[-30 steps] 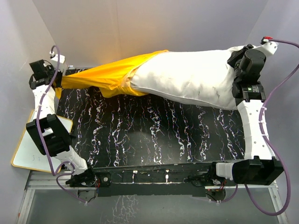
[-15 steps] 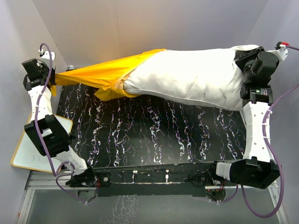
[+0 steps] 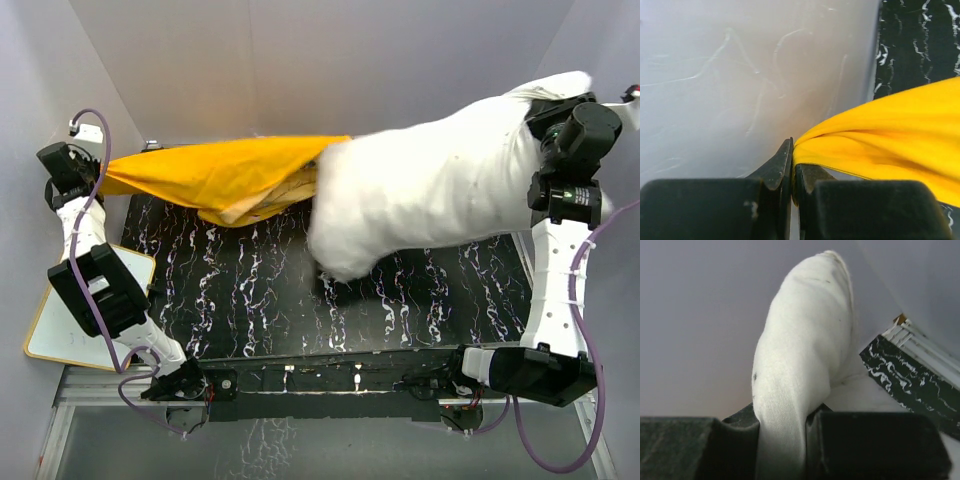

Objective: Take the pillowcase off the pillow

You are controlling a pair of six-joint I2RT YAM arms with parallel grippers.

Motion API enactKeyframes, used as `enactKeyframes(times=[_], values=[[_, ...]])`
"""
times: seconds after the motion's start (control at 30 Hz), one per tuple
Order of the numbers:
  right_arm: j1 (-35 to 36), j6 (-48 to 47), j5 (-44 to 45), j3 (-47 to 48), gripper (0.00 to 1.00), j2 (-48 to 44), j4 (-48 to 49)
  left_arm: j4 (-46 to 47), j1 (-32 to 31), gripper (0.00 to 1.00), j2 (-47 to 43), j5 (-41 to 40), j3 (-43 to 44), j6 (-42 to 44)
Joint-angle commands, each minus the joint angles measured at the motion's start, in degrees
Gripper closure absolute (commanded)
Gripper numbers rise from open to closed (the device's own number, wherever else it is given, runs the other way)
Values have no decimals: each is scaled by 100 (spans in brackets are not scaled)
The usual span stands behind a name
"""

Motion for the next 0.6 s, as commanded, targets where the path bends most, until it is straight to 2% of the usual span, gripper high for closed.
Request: enactKeyframes(times=[0.0, 0.1, 0.2, 0.47, 0.57], values=[[-297, 157, 1360, 811, 92, -321, 743, 190, 129, 100, -231, -187, 337, 45], [-297, 235, 726, 729, 92, -263, 1038, -539, 85, 100, -331, 536, 788, -580], [-297, 543, -67, 409, 92, -219, 1394, -1267, -247, 100, -378, 1156, 1409, -1166], [24, 1048, -1420, 138, 92, -30, 1842, -2312, -2015, 100, -327, 1773, 3202, -2105], [531, 1168, -1552, 290, 92, 124, 2013, -2716, -2674, 100, -133, 1935, 3932, -2447]])
